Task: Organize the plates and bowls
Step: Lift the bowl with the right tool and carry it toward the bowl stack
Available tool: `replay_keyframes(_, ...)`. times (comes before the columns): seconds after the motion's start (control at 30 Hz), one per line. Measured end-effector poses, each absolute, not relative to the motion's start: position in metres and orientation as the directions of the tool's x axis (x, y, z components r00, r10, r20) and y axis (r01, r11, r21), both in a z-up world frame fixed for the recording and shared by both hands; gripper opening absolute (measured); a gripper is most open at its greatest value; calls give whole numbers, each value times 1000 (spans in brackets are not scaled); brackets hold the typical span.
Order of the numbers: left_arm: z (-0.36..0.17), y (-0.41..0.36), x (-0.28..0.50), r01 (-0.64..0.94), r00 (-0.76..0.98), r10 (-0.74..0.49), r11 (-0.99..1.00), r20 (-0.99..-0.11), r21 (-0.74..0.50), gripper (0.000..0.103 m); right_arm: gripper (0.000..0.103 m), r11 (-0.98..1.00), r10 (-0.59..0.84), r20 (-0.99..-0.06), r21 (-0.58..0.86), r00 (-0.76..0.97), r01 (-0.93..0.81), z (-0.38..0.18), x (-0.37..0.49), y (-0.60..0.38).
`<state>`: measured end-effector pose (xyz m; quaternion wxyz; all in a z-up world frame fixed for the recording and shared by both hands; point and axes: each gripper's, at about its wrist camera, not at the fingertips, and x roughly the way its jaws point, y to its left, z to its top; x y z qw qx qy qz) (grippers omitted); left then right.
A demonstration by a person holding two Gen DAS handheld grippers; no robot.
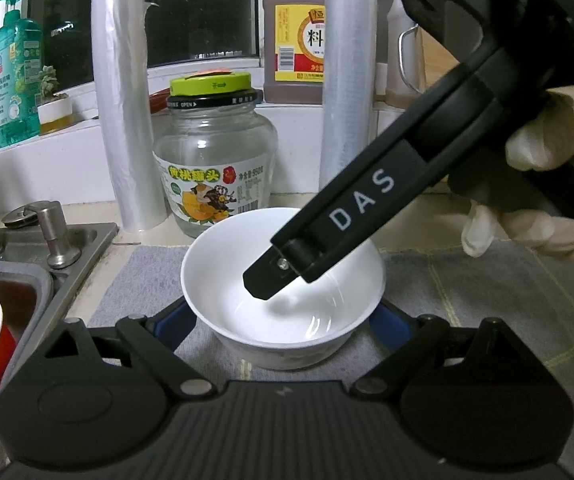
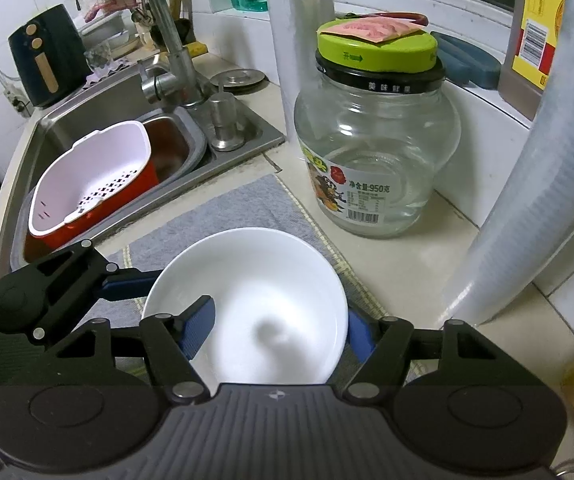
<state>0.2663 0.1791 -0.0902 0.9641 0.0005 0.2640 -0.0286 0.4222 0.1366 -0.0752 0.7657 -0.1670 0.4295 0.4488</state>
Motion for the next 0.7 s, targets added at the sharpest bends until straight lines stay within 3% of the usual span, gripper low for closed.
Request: replay_keyframes(0.7, -67, 170, 237, 82, 850, -67, 997, -522, 6, 92, 74, 530, 566, -794, 143, 223, -836, -55, 387, 118)
